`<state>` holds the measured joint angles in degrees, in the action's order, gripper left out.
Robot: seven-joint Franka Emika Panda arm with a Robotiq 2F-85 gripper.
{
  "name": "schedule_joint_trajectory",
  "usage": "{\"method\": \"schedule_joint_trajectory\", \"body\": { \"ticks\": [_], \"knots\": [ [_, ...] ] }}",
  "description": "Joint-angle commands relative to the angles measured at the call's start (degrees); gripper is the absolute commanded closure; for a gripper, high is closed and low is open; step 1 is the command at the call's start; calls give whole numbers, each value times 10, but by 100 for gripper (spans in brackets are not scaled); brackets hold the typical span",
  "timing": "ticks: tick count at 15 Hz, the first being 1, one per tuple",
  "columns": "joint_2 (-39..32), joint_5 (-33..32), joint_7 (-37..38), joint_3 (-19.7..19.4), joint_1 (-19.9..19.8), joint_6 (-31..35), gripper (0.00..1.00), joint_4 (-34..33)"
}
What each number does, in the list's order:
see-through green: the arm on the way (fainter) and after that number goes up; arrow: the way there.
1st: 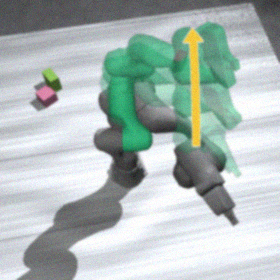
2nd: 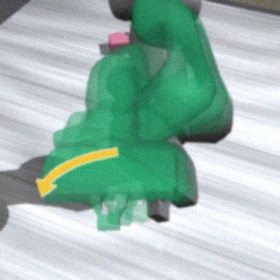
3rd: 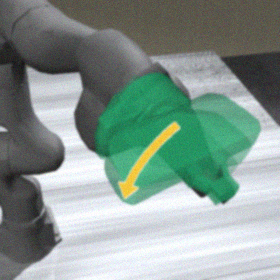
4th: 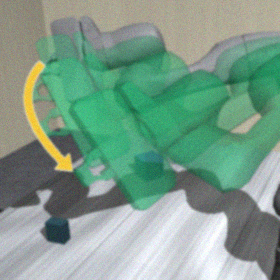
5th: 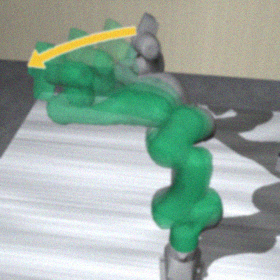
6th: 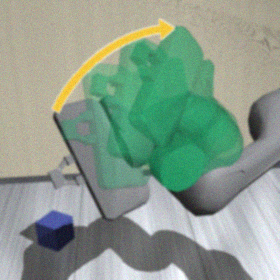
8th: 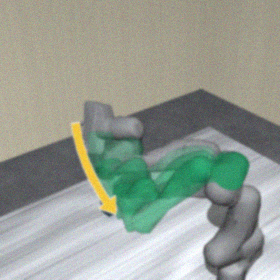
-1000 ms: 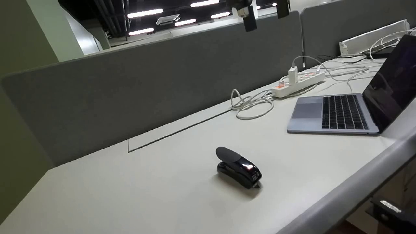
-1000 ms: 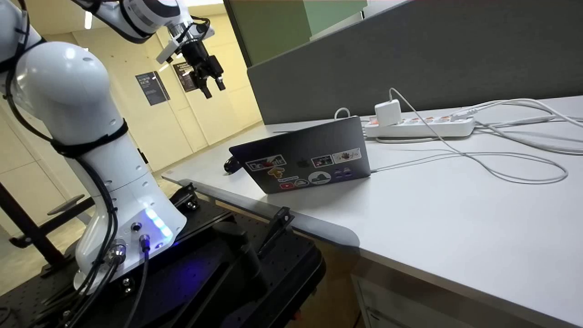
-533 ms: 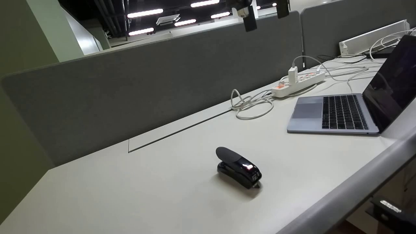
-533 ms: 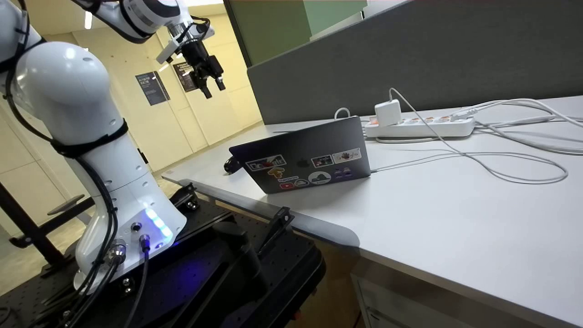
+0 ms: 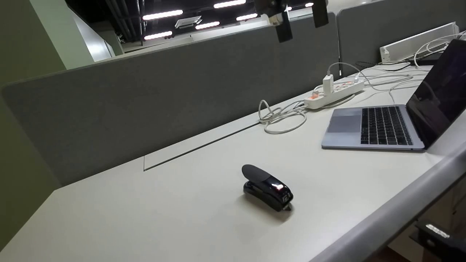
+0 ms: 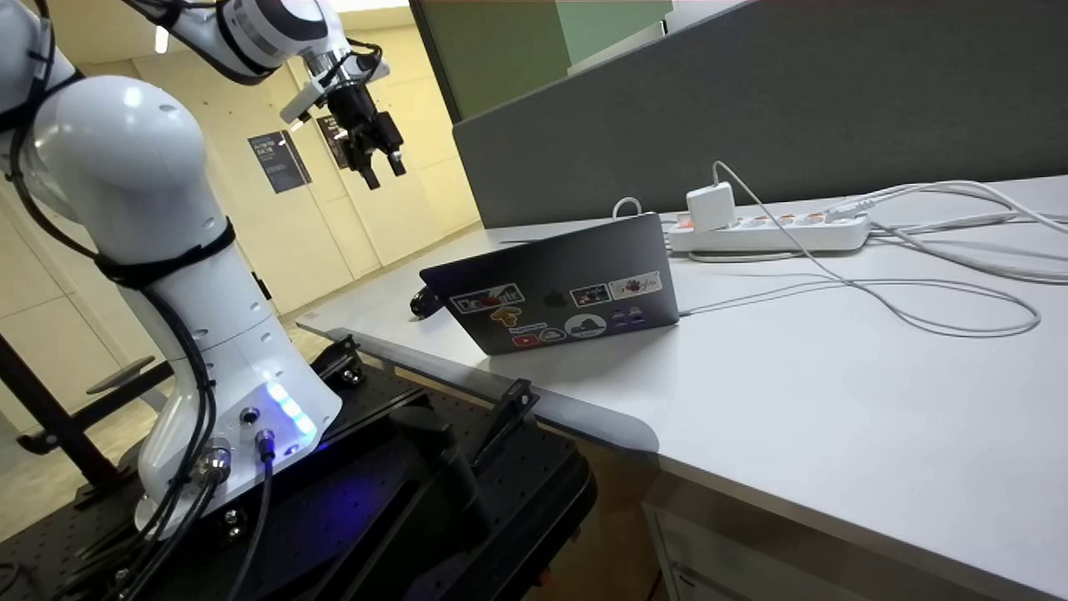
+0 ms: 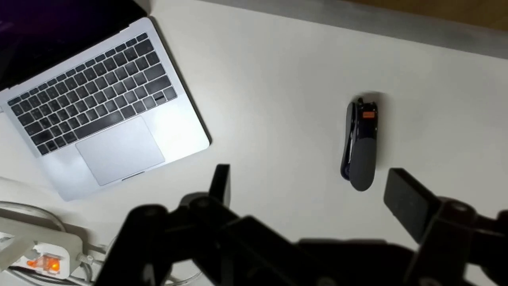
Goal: Close the laptop.
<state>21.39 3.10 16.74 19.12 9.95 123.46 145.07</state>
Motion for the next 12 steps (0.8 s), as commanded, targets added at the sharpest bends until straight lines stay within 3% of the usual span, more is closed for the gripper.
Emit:
{"method": "schedule_joint_trajectory", "body": {
  "ticks": [1,6,10,11,12],
  "knots": [
    [36,31,-21,-20,31,-26,0,42],
    [98,25,-11,-37,23,-90,0,110],
    [184,-39,-26,-68,-18,-112,0,176],
    [168,-66,-37,-77,-37,-125,0,138],
    [187,-91,-67,-90,-45,-119,0,147]
  ]
}}
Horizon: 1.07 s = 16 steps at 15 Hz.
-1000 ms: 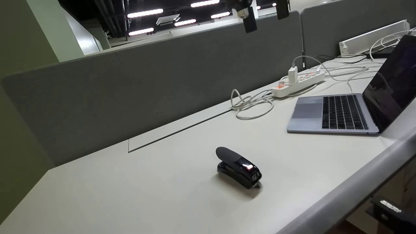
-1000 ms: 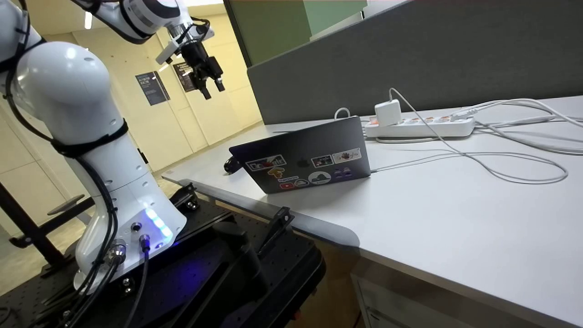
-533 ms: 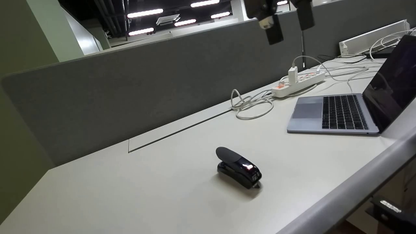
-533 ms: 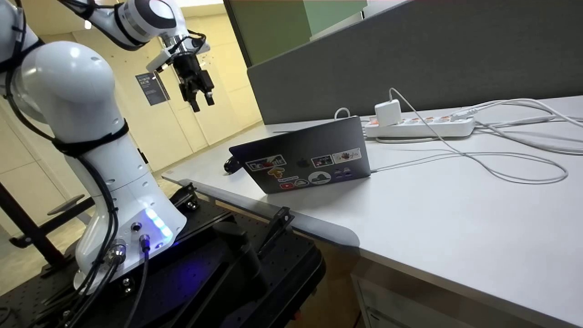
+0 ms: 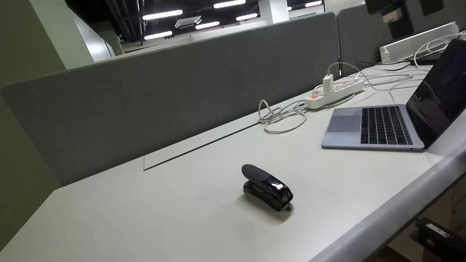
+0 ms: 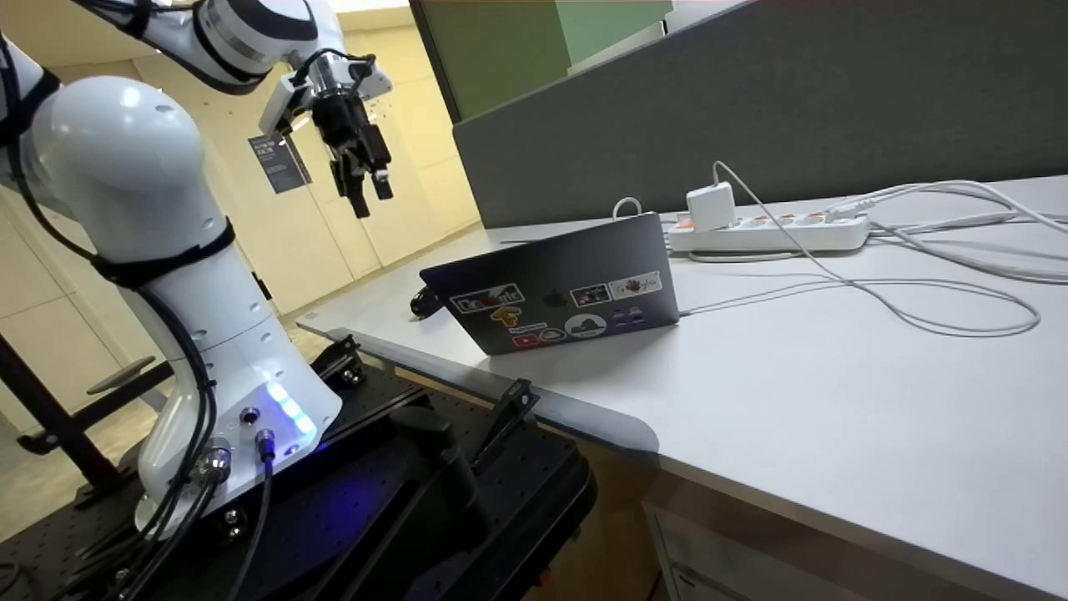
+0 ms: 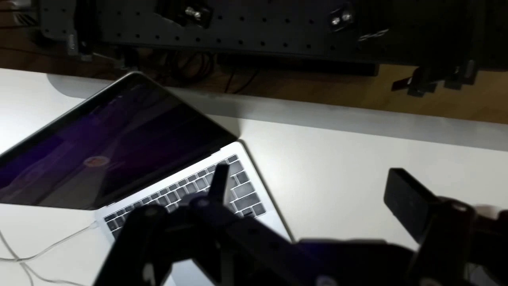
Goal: Close the laptop.
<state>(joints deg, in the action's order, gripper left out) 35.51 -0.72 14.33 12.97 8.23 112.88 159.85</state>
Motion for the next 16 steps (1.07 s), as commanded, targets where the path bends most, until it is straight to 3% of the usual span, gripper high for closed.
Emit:
{"method": "schedule_joint_trajectory", "body": {
  "ticks": [1,4,5,11,16],
  "knots": [
    [60,-77,-79,-43,-33,-8,0,-1],
    [80,-93,-190,-86,-22,20,0,-4],
    [62,-84,-151,-70,-32,6,0,-5],
    [83,-94,-198,-83,-28,10,0,-5],
    [120,-118,-243,-101,-37,-78,0,-5]
  ]
}}
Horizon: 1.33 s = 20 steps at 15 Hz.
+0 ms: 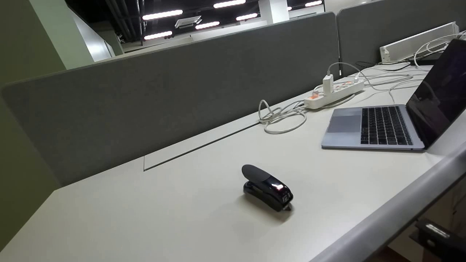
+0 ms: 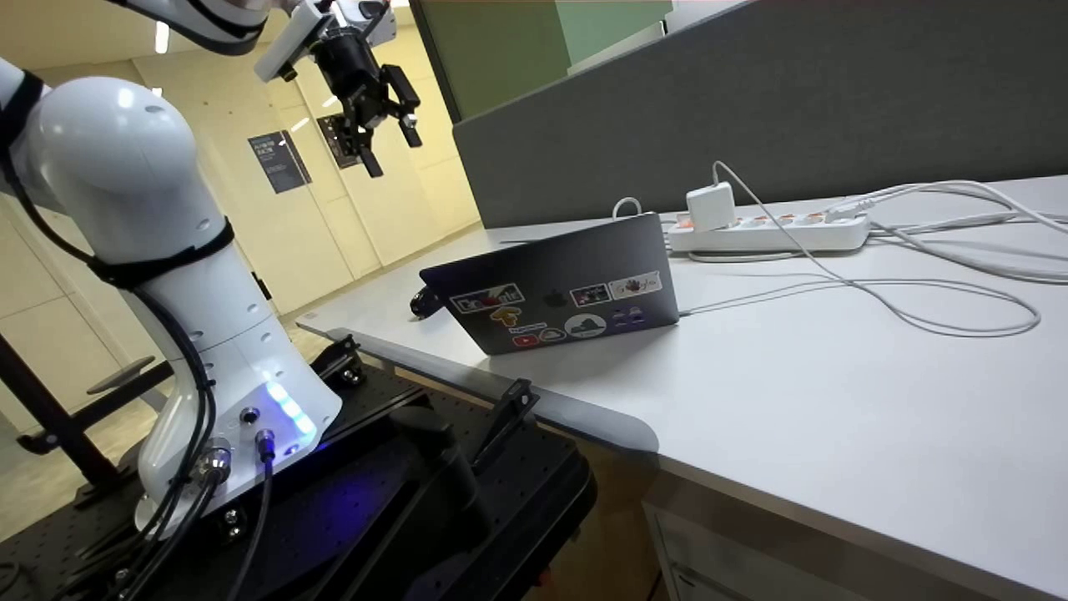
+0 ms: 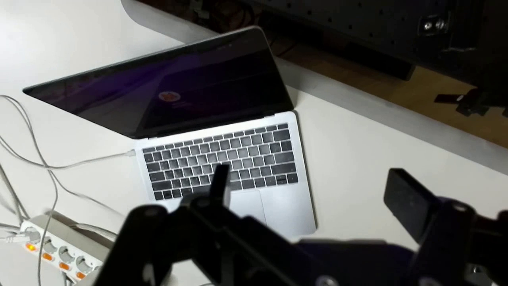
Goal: Close the laptop.
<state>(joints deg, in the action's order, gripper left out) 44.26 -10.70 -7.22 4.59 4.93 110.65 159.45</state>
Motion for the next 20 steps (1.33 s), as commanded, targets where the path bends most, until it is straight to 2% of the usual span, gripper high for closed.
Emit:
{"method": "schedule_joint_trajectory", "body": {
  "ticks": [1,6,8,12,15,16,17,20],
  "knots": [
    [40,-29,-35,-21,-9,-75,0,-1],
    [55,-92,-77,-76,-52,-142,0,-1],
    [48,-127,-85,-107,-79,-141,0,0],
    [13,-190,-110,-191,-124,-18,0,2],
    [-31,-217,-178,-247,-147,70,0,4],
    [-4,-194,-157,-216,-149,38,0,4],
    [-15,-194,-168,-224,-156,49,0,4],
    [-15,-191,-167,-214,-156,46,0,3]
  ]
}}
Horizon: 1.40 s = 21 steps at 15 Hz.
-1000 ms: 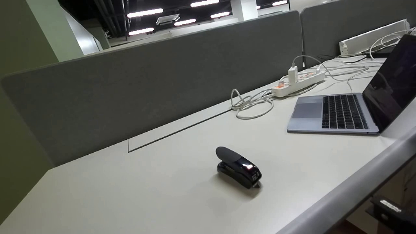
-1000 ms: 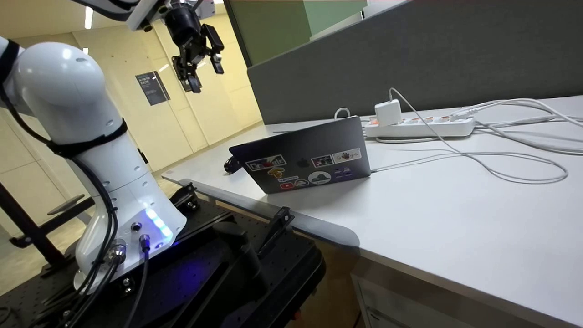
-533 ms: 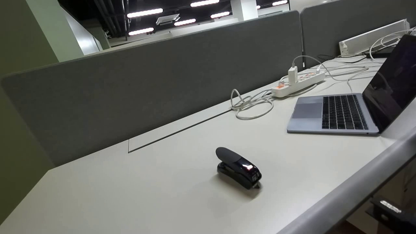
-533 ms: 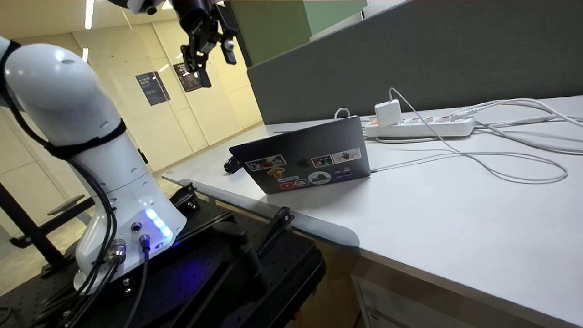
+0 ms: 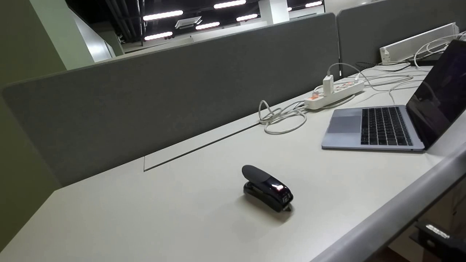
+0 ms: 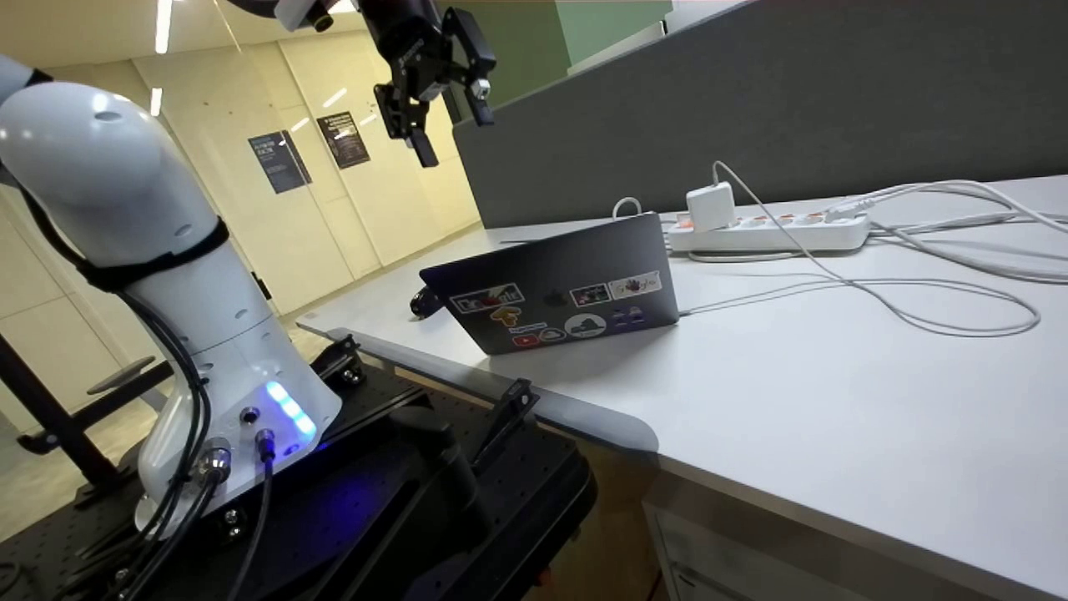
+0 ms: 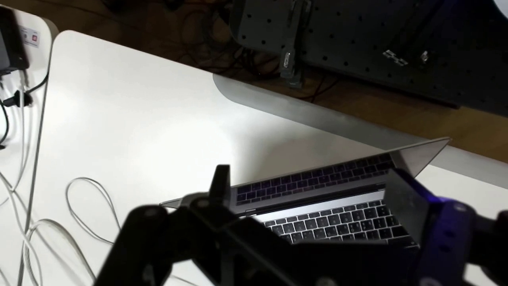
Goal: Close the laptop.
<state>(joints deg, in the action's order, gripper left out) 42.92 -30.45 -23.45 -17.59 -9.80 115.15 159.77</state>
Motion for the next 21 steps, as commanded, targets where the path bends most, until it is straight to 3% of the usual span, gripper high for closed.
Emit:
{"method": "schedule_joint_trajectory", "body": {
  "ticks": [1,9,15,21],
  "knots": [
    [-1,9,-14,8,-2,4,0,0],
    [-40,-15,-80,-21,-16,29,0,0],
    [-129,-22,-128,-52,-35,130,0,1],
    [-228,-12,-157,-49,-57,196,0,1]
  ]
}}
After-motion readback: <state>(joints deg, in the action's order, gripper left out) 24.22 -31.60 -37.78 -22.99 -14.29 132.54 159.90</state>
